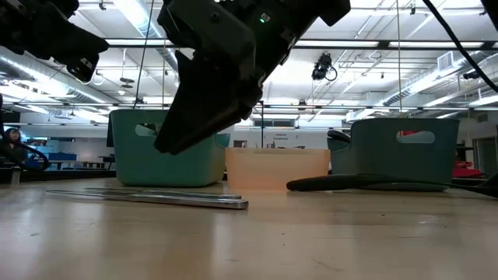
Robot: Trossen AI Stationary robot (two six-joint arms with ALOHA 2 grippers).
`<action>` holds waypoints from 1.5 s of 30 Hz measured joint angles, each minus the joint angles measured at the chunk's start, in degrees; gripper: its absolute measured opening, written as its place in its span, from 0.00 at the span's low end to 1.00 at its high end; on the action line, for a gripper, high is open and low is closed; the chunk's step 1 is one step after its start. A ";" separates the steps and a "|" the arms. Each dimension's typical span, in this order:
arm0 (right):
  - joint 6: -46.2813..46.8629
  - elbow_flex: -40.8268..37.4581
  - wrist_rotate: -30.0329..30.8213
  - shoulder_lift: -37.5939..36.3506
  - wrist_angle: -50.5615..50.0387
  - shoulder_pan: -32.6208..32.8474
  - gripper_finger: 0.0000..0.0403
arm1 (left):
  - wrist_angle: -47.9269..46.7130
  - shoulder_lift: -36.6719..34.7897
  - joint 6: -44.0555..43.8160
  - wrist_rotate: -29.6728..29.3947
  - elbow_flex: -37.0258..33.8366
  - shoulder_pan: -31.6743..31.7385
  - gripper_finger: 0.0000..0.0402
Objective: Pick & Place Kitchen Items
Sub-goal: Put the bottom silver knife into the orange bin
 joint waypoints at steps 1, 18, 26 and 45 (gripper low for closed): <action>0.18 0.00 -0.04 0.04 -0.02 -0.01 0.36 | 0.02 0.00 -0.02 0.13 0.00 0.00 0.04; 1.38 -0.79 -1.47 2.70 0.91 0.12 0.38 | 0.07 0.01 -0.27 0.56 0.00 0.02 0.04; 1.66 -2.32 -1.62 2.69 1.06 0.19 0.38 | 0.00 0.02 -0.27 0.57 0.00 0.02 0.04; 0.38 -5.29 -4.58 2.21 -3.21 -0.12 0.20 | -0.22 0.02 -0.92 0.55 0.00 0.02 0.04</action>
